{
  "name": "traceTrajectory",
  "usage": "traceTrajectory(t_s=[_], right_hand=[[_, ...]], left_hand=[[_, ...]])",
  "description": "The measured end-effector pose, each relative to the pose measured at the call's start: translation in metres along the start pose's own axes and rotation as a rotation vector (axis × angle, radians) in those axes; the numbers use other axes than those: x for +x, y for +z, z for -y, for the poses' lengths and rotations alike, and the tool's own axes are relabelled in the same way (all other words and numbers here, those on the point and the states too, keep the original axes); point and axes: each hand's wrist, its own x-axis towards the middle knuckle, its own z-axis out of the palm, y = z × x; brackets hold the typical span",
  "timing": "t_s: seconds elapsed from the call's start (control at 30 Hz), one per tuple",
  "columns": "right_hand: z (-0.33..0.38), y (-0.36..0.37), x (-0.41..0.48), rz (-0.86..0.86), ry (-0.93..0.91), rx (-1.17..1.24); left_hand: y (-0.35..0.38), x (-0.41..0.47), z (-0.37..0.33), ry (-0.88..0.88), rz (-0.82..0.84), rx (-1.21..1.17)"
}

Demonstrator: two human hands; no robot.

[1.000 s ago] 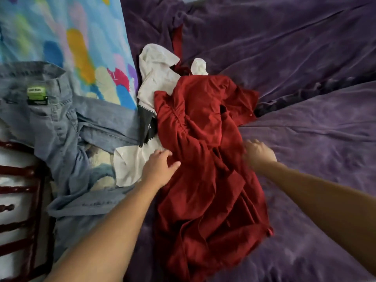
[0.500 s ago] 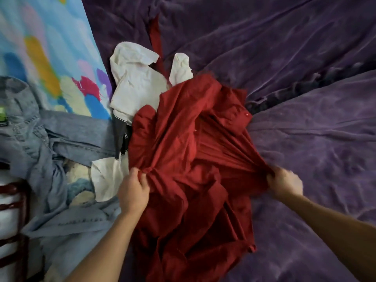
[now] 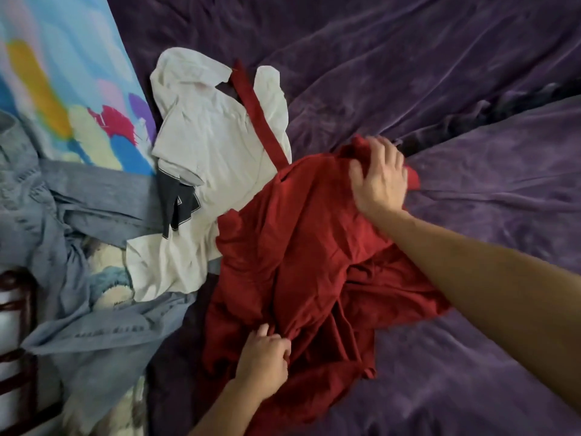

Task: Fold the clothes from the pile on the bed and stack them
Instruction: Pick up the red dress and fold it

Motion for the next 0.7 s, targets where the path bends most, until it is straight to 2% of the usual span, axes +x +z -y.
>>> traceTrajectory(t_s=[0.03, 0.13, 0.17, 0.2, 0.27, 0.4, 0.5, 0.57, 0.63, 0.7], right_hand=[[0.015, 0.009, 0.011, 0.064, -0.008, 0.021], [0.027, 0.026, 0.017, 0.535, -0.093, -0.233], [0.021, 0.025, 0.007, 0.639, -0.117, -0.338], [0.009, 0.022, -0.007, 0.662, -0.120, -0.388], [-0.028, 0.009, -0.037, 0.581, -0.051, -0.330], [-0.128, -0.055, -0.101, 0.404, 0.260, -0.353], [-0.192, -0.103, -0.137, 0.408, 0.459, -0.490], [-0.208, -0.120, -0.149, 0.399, 0.546, -0.512], [-0.204, -0.126, -0.148, 0.365, 0.619, -0.350], [-0.189, -0.131, -0.130, 0.263, 0.745, 0.031]], left_hand=[[0.003, -0.003, 0.002, 0.004, 0.012, -0.033], [-0.002, -0.008, 0.012, -0.026, 0.019, -0.182], [-0.009, -0.008, 0.017, -0.059, 0.012, -0.237], [-0.016, -0.007, 0.021, -0.093, 0.006, -0.276], [-0.032, -0.004, 0.028, -0.132, -0.043, -0.315], [-0.056, 0.001, 0.025, -0.154, -0.293, -0.357], [-0.059, 0.006, -0.004, -0.001, -0.426, -0.291], [-0.054, 0.012, -0.030, 0.105, -0.458, -0.224], [-0.055, 0.020, -0.047, 0.102, -0.462, -0.154], [-0.064, 0.027, -0.051, 0.035, -0.456, -0.057]])
